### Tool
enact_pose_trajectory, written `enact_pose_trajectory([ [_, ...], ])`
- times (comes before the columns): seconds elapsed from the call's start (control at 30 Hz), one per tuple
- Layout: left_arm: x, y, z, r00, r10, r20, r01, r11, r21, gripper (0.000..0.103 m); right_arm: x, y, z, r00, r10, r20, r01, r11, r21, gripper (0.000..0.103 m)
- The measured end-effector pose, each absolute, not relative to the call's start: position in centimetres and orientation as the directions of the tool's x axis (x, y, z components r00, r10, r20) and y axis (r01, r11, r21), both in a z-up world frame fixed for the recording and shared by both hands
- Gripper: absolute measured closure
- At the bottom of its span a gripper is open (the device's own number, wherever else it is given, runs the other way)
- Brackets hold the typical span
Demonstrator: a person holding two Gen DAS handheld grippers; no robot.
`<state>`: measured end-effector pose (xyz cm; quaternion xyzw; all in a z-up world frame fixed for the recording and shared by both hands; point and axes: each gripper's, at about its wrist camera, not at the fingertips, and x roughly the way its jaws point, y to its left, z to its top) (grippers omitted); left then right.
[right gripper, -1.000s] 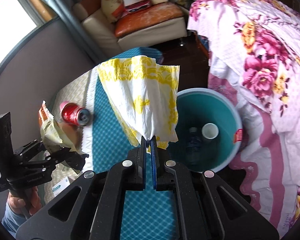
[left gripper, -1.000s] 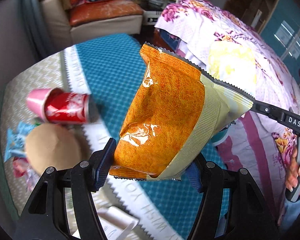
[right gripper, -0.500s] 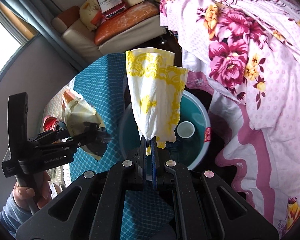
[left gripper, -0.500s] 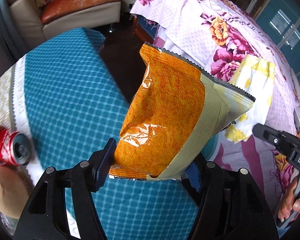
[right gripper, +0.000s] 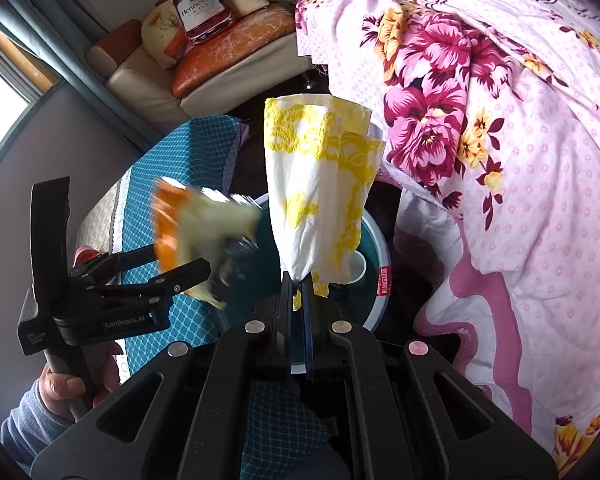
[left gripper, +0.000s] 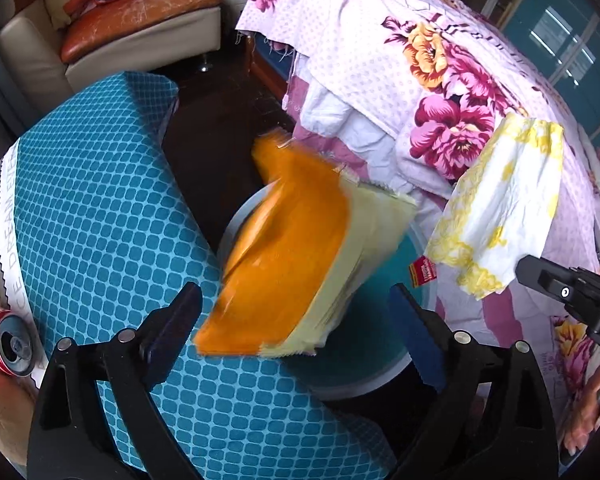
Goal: Collect trash
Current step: 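Carry both items to the teal bin while the left gripper releases the chip bag, then open the right gripper to drop the yellow-white wrapper into the bin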
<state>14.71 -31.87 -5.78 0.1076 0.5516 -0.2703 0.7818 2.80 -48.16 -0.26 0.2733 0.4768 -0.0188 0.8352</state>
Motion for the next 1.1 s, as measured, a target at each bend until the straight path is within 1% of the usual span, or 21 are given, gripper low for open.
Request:
enact_pose_trajectory([
  [0.3, 14.5, -29.7, -6.4, 0.230, -0.303, -0.925, 0.523, 0.840, -0.145, 0.009, 3.8, -47.1, -0.6, 0.527, 0.235, -0.817, 0.282, 0.858, 0.429, 0.099],
  [0.57, 13.4, -26.8, -5.6, 0.242, -0.322, -0.915, 0.520, 0.839, -0.158, 0.009, 4.8, -45.5, -1.5, 0.489, 0.256, -0.834, 0.268, 0.866, 0.422, 0.098],
  [0.6, 13.2, -26.3, -5.4, 0.246, -0.323, -0.914, 0.520, 0.839, -0.157, 0.009, 4.9, -45.3, -1.6, 0.485, 0.259, -0.835, 0.267, 0.866, 0.423, 0.096],
  [0.67, 12.9, -25.5, -5.2, 0.248, -0.326, -0.912, 0.520, 0.839, -0.158, 0.009, 5.1, -44.9, -1.9, 0.473, 0.267, -0.840, 0.265, 0.865, 0.425, 0.095],
  [0.73, 12.6, -24.6, -5.0, 0.246, -0.329, -0.912, 0.515, 0.841, -0.164, 0.009, 5.4, -44.4, -2.2, 0.461, 0.274, -0.844, 0.265, 0.866, 0.425, 0.087],
  [0.77, 12.5, -24.2, -4.9, 0.245, -0.331, -0.911, 0.514, 0.841, -0.167, 0.009, 5.4, -44.2, -2.2, 0.459, 0.272, -0.846, 0.264, 0.867, 0.422, 0.073],
  [0.8, 12.3, -23.8, -4.8, 0.245, -0.336, -0.910, 0.513, 0.841, -0.172, 0.009, 5.5, -44.0, -2.2, 0.458, 0.266, -0.848, 0.264, 0.870, 0.416, 0.063],
  [0.87, 11.9, -23.2, -4.7, 0.244, -0.338, -0.909, 0.510, 0.842, -0.176, 0.009, 5.6, -43.6, -2.0, 0.459, 0.256, -0.851, 0.259, 0.877, 0.404, 0.056],
  [0.97, 11.4, -22.2, -4.6, 0.237, -0.340, -0.910, 0.505, 0.843, -0.183, 0.009, 5.6, -43.1, -1.7, 0.455, 0.251, -0.855, 0.260, 0.880, 0.397, 0.043],
  [1.03, 10.9, -21.5, -4.5, 0.235, -0.344, -0.909, 0.503, 0.843, -0.190, 0.009, 5.5, -42.8, -1.3, 0.454, 0.240, -0.858, 0.261, 0.885, 0.385, 0.037],
  [1.07, 10.7, -21.3, -4.4, 0.234, -0.346, -0.909, 0.502, 0.843, -0.192, 0.009, 5.5, -42.6, -1.2, 0.453, 0.241, -0.858, 0.262, 0.884, 0.387, 0.031],
  [1.1, 10.4, -21.0, -4.2, 0.234, -0.348, -0.908, 0.502, 0.843, -0.193, 0.009, 5.4, -42.6, -1.1, 0.452, 0.247, -0.857, 0.265, 0.880, 0.394, 0.029],
])
